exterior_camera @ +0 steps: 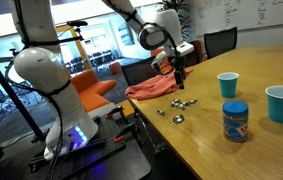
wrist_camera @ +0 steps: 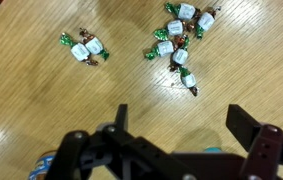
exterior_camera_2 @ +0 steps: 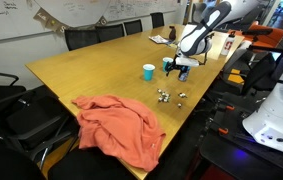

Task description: Pour the sweets in the right cup onto the table then put two sweets in the left cup

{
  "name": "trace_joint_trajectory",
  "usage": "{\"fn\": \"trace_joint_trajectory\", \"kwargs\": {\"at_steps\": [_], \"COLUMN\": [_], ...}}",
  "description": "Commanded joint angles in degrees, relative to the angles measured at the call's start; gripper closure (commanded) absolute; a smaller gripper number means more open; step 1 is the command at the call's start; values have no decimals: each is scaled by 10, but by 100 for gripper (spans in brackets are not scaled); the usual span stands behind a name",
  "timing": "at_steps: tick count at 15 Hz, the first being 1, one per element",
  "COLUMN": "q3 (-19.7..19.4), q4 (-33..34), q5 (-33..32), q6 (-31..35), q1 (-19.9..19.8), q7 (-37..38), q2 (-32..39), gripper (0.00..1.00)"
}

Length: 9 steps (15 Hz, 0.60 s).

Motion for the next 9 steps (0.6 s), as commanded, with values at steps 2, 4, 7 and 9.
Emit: {"fn": "trace_joint_trajectory", "kwargs": {"at_steps": [2, 4, 7, 9], "q3": [27, 26, 27, 24], "q4": [69, 90, 116, 130], "q5": [37, 31, 24, 18], "q6": [-10, -6, -4, 4], "q1": [-23, -20, -15, -6], "q7": [-24, -21, -18, -12], "q2": [75, 103, 143, 165], "gripper": [0, 0, 0, 0]}}
